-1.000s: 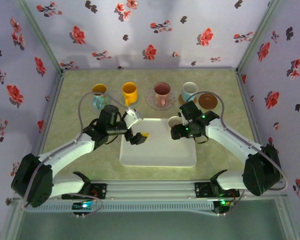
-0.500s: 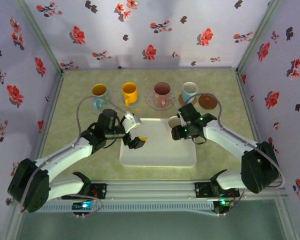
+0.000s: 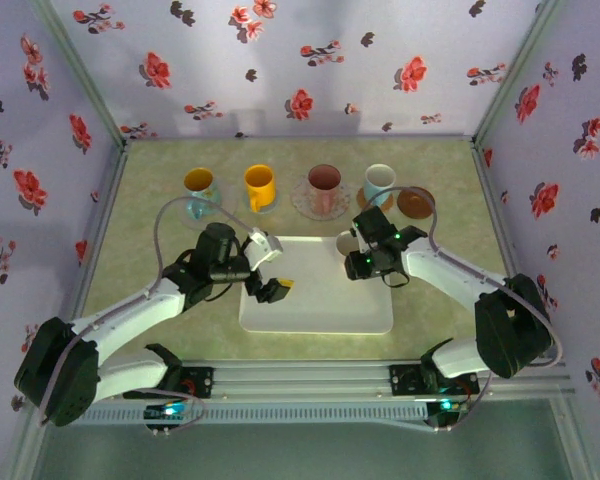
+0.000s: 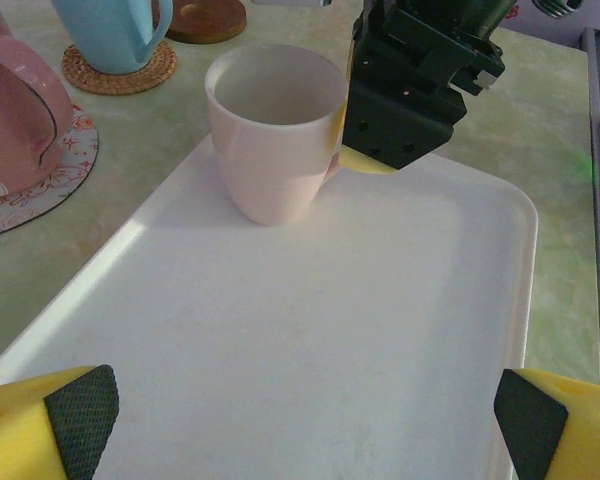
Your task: Place the cup by the coaster
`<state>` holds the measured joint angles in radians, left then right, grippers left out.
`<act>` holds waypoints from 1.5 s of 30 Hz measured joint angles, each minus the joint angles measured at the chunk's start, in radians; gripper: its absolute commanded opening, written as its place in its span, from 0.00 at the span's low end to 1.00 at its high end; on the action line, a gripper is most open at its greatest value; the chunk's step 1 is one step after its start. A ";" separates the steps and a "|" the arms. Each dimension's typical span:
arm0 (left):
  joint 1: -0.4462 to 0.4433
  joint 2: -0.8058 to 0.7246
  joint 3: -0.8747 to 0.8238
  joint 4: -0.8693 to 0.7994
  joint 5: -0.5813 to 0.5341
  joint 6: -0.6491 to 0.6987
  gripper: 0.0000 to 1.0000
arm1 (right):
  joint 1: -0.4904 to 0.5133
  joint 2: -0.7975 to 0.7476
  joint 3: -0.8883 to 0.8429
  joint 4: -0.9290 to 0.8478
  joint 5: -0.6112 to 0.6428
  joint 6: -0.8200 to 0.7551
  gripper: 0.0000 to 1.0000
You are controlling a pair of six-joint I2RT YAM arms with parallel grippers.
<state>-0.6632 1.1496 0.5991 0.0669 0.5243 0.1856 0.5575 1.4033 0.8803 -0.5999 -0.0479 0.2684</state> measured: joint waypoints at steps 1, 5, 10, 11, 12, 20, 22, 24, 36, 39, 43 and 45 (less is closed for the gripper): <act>0.000 0.000 0.000 0.001 0.000 -0.002 1.00 | 0.000 0.000 0.000 0.001 0.000 0.000 0.41; 0.000 0.000 0.000 0.007 0.000 -0.013 1.00 | 0.000 0.006 0.000 0.004 0.000 -0.005 0.37; 0.000 0.001 0.000 0.021 0.000 -0.023 1.00 | 0.000 0.027 0.000 0.005 0.000 -0.007 0.37; 0.000 0.003 0.000 0.024 0.000 -0.023 1.00 | 0.002 0.032 0.000 0.005 0.000 -0.007 0.36; 0.000 0.004 0.000 0.027 0.000 -0.023 1.00 | 0.004 0.038 0.000 0.005 0.000 -0.007 0.36; 0.000 0.020 0.000 0.031 0.000 -0.023 1.00 | 0.006 0.055 0.000 0.005 0.001 -0.013 0.27; 0.000 0.027 0.000 0.031 0.000 -0.023 1.00 | 0.006 0.056 0.000 0.006 0.001 -0.016 0.23; 0.000 0.035 0.000 0.030 0.000 -0.023 1.00 | 0.008 0.056 0.000 0.012 0.000 -0.019 0.21; 0.000 0.045 0.000 0.036 0.000 -0.024 1.00 | 0.011 0.056 0.000 0.014 0.008 -0.024 0.07; 0.000 0.045 0.000 0.037 0.000 -0.026 1.00 | 0.012 0.055 0.000 0.014 0.014 -0.026 0.00; 0.000 0.045 0.003 0.035 0.000 -0.026 1.00 | 0.013 0.048 0.000 0.009 0.020 -0.026 0.00; 0.000 0.045 0.015 0.029 0.000 -0.026 1.00 | 0.013 0.037 0.000 0.003 0.023 -0.026 0.00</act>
<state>-0.6632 1.1950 0.6140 0.0963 0.5240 0.1596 0.5705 1.4399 0.8799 -0.5968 -0.0246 0.2428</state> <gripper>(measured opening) 0.997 0.194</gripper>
